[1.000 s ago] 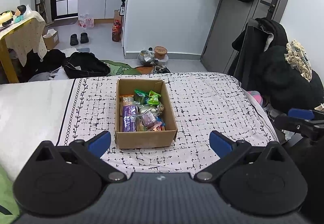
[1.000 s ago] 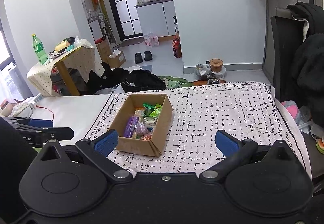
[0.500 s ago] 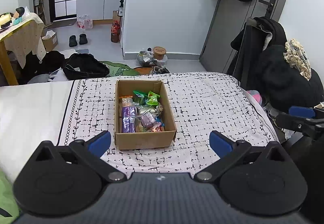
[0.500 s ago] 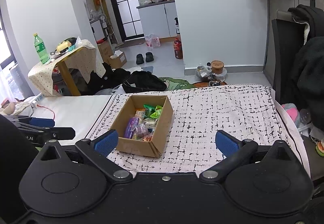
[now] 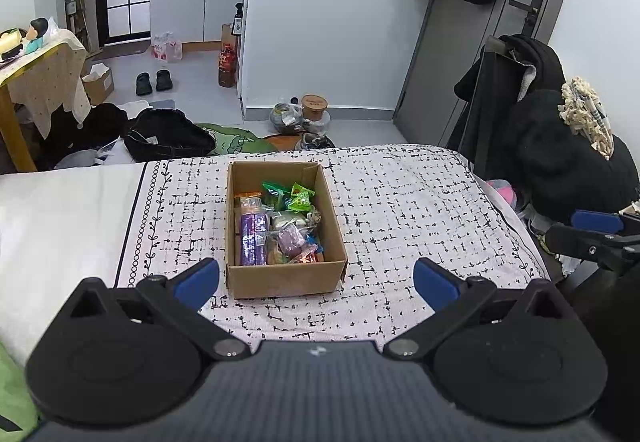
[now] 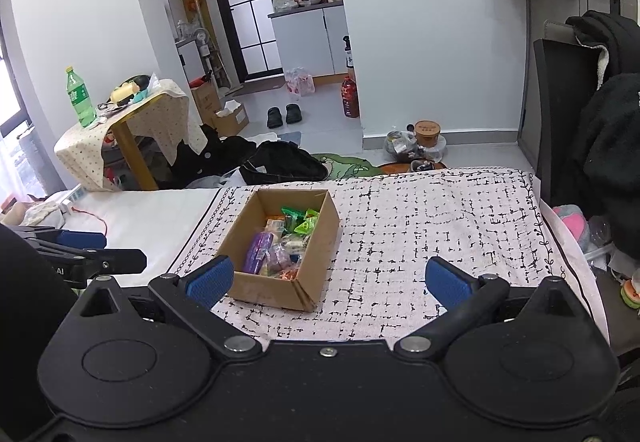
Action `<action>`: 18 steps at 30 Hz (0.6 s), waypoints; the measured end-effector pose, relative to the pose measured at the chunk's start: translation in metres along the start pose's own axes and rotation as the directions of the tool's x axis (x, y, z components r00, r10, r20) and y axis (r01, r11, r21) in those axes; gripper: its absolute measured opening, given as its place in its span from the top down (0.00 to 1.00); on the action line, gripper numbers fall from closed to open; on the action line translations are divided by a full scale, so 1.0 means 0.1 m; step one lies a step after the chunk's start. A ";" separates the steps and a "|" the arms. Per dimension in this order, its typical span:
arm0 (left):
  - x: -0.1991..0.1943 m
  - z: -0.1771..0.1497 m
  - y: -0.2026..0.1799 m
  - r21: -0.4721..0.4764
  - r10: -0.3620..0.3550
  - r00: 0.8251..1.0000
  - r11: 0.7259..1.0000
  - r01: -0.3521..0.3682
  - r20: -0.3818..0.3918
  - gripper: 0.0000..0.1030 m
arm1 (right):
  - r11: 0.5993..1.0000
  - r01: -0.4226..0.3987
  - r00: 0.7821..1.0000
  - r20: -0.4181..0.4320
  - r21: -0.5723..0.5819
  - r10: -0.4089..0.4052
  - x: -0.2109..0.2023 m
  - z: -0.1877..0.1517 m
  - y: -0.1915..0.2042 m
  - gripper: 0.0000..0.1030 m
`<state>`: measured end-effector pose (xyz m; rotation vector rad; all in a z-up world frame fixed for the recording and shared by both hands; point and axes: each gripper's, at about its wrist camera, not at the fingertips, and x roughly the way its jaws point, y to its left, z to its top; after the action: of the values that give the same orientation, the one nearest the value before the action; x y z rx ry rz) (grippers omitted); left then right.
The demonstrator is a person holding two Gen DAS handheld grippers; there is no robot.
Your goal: Organize snacks
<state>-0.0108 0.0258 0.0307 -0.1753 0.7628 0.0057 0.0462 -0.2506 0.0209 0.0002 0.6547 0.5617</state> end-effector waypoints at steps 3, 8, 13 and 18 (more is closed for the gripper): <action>-0.01 0.01 -0.01 0.003 -0.001 1.000 1.000 0.001 0.004 0.00 | 1.000 0.001 1.000 0.001 0.000 -0.001 -0.02 0.00 0.00 0.00; -0.05 0.01 -0.01 0.005 -0.004 1.000 1.000 0.004 0.013 0.00 | 1.000 0.000 1.000 0.001 0.007 -0.001 -0.03 0.01 -0.02 0.00; -0.08 0.02 0.00 0.003 0.003 1.000 1.000 -0.003 0.020 0.00 | 1.000 -0.002 1.000 0.001 0.001 0.002 -0.04 0.00 -0.02 0.00; -0.10 0.04 -0.01 0.007 0.005 1.000 1.000 -0.005 0.024 0.00 | 1.000 0.001 1.000 0.007 0.013 -0.001 -0.05 0.00 -0.06 0.00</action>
<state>-0.0159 0.0262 0.0406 -0.1661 0.7393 0.0098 0.0456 -0.2580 0.0226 0.0139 0.6517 0.5568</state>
